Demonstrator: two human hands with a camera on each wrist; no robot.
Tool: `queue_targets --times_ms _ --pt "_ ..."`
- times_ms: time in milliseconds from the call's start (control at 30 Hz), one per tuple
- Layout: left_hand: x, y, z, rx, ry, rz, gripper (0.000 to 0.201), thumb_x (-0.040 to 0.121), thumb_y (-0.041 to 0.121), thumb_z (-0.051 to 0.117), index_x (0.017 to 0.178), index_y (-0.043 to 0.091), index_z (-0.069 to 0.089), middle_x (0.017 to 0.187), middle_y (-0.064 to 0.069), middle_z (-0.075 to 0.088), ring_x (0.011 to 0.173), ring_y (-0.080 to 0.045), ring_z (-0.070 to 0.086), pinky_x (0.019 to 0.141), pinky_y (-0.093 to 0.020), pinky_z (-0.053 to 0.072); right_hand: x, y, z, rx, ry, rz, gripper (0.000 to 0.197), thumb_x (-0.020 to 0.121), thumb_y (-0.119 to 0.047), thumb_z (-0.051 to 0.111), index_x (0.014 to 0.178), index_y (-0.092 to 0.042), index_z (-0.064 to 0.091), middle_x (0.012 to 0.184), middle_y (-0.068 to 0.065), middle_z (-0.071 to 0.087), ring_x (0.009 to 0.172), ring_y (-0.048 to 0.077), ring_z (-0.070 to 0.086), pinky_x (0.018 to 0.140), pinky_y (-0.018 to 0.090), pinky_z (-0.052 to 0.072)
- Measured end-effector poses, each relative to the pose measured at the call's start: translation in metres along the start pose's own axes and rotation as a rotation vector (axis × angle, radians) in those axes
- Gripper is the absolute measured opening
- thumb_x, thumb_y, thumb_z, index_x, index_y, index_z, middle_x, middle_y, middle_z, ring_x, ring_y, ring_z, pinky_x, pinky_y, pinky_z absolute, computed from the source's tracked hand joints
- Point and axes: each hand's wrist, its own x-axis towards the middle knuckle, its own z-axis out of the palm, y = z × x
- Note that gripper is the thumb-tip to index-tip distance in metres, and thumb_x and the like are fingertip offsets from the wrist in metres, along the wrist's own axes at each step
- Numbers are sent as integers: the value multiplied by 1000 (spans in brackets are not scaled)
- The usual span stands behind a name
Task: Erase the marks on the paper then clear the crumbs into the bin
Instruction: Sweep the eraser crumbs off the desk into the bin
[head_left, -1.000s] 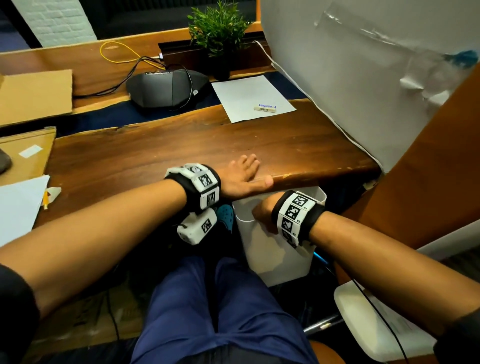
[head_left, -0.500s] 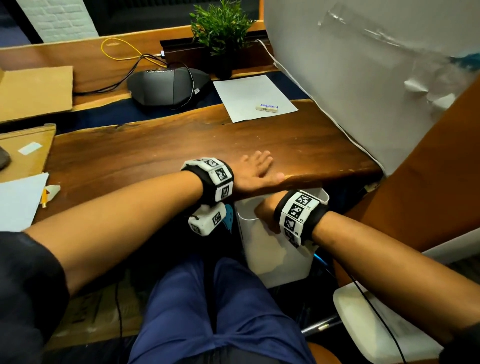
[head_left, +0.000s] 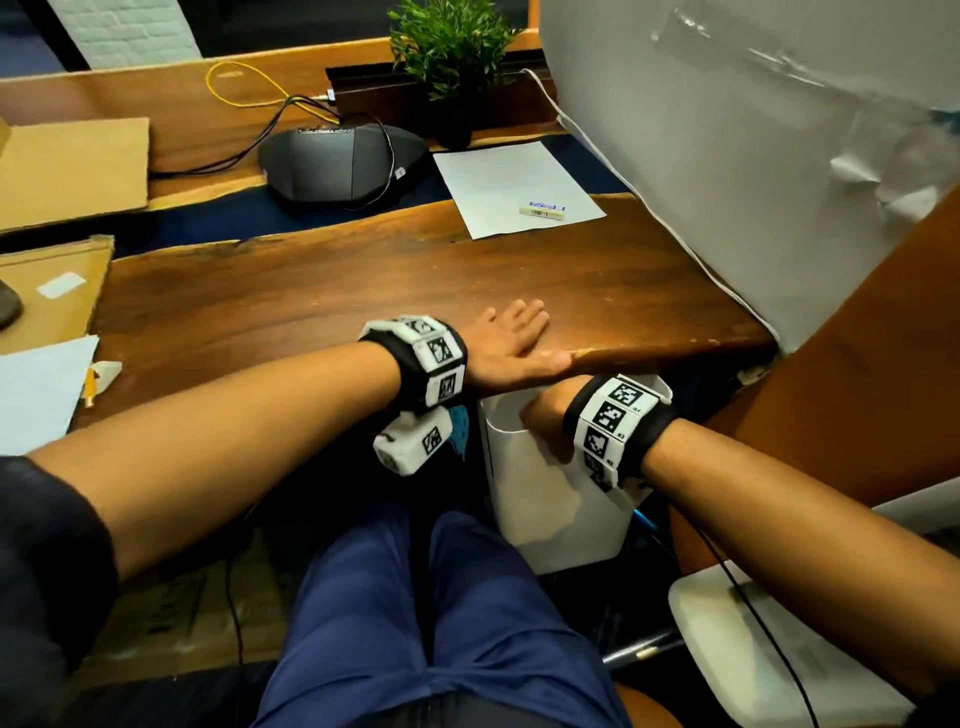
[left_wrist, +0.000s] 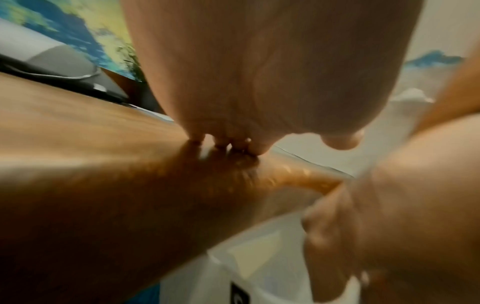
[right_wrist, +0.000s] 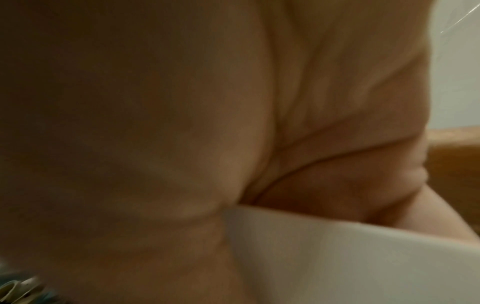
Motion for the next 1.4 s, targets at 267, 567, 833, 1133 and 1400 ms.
queue_targets --times_ms 267,567,833,1133,1400 --pt "-4 9 -50 -192 0 66 91 81 85 10 148 31 38 149 -6 47 135 -26 45 115 -44 29 10 2 -3 22 -66 8 47 90 -18 71 134 -7 59 135 8 60 124 29 58 104 37 47" --pt "42 -15 -35 44 28 -229 89 93 72 19 157 15 -3 164 -4 -13 151 -21 -8 122 -45 -2 13 2 -6 -42 -131 -32 26 91 -15 69 115 -7 71 121 10 69 110 30 65 93 35 51" --pt "-22 30 -42 -151 -268 53 74 93 73 14 156 35 11 161 16 11 148 -7 11 116 -25 -5 14 -1 0 -74 72 -4 34 100 -16 55 132 -11 61 132 10 63 123 30 59 91 33 47" --pt "61 -14 -70 58 11 -343 97 86 82 12 157 17 7 165 -7 -2 152 -26 3 121 -50 -2 16 0 4 -95 15 -49 23 80 -15 75 63 -15 58 79 1 71 75 27 70 78 42 61" --pt "32 19 -24 110 -116 -37 92 93 74 20 156 14 -9 162 -3 -20 150 -21 -14 121 -40 -6 11 1 1 -70 55 36 21 93 -20 65 112 -12 68 120 9 68 109 32 65 96 40 51"
